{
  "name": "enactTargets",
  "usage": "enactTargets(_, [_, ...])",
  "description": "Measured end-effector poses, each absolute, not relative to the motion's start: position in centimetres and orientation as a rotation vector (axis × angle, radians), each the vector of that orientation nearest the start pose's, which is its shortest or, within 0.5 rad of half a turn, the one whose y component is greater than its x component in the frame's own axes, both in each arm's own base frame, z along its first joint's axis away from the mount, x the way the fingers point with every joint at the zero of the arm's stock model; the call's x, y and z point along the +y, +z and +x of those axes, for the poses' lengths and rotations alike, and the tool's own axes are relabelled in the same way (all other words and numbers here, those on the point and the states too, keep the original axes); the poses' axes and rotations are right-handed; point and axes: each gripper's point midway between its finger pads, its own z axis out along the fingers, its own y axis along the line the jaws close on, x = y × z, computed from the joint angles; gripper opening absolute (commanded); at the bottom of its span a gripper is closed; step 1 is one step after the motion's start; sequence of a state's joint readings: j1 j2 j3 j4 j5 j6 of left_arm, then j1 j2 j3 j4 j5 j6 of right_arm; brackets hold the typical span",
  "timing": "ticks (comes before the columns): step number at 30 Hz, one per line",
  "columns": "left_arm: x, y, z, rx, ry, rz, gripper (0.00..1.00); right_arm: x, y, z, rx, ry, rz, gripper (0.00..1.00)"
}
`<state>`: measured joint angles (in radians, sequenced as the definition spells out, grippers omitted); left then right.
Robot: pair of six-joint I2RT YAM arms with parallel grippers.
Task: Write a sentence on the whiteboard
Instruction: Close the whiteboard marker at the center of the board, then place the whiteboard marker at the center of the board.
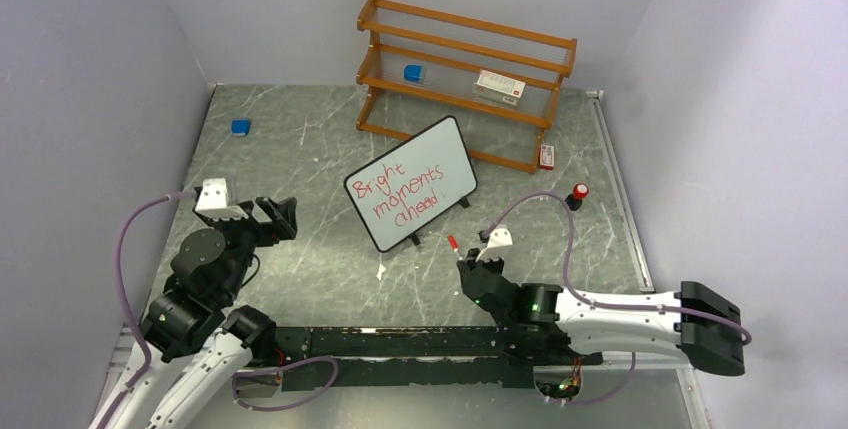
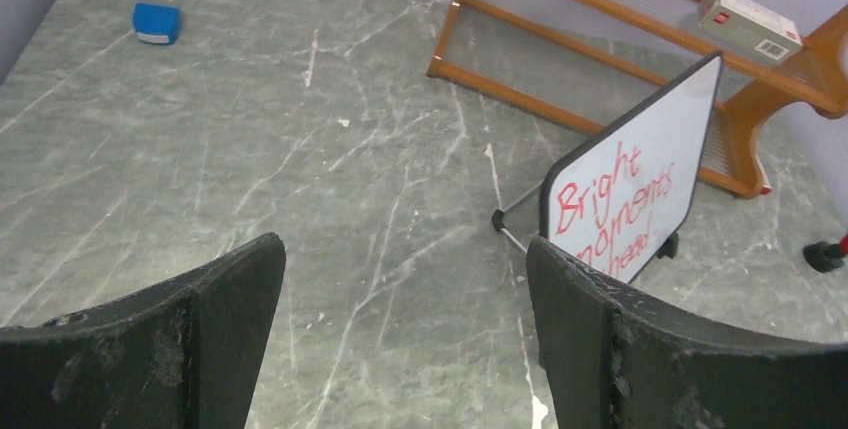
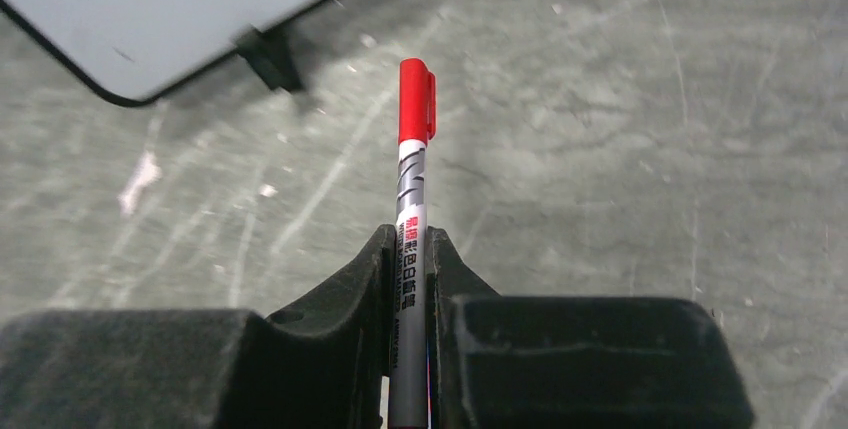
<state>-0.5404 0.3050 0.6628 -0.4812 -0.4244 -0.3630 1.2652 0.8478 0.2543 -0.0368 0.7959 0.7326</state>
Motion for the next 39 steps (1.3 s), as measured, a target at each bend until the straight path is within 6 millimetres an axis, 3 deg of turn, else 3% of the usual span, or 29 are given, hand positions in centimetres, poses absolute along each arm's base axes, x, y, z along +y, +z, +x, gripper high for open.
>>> enactTargets(6, [-4.3, 26.6, 20.6, 1.659, -0.264, -0.202, 0.94, 18.3, 3.6, 16.7, 2.095, 0.323, -0.072, 0.05])
enactTargets(9, [-4.0, 26.8, 20.4, 1.647, -0.260, -0.211, 0.94, 18.2, 2.8, 16.6, 2.118, 0.314, -0.038, 0.21])
enactTargets(14, [-3.6, 26.8, 20.4, 1.644, -0.248, -0.228, 0.95, 17.8, 2.2, 16.3, 2.148, 0.309, 0.003, 0.57])
enactTargets(18, [-3.4, 26.8, 20.1, 1.638, -0.249, -0.241, 0.97, 17.7, 3.0, 16.2, 2.150, 0.322, 0.036, 0.76])
enactTargets(21, [-3.1, 27.1, 19.9, 1.619, -0.253, -0.251, 0.98, 17.8, 5.1, 16.5, 2.127, 0.345, 0.074, 0.84])
enactTargets(26, [-2.9, 27.9, 19.5, 1.595, -0.262, -0.252, 0.98, 17.6, 10.3, 17.5, 2.048, 0.356, 0.129, 0.99])
enactTargets(30, [-2.5, 29.2, 19.1, 1.575, -0.259, -0.243, 0.98, 16.4, 15.2, 18.5, 1.961, 0.300, 0.146, 1.00])
enactTargets(34, [-1.7, 32.2, 17.9, 1.521, -0.274, -0.248, 0.98, 14.4, 20.3, 19.3, 1.872, 0.223, 0.180, 1.00])
enactTargets(39, [-0.3, 35.5, 16.0, 1.436, -0.296, -0.271, 0.98, 11.0, 24.7, 19.3, 1.809, 0.163, 0.258, 1.00])
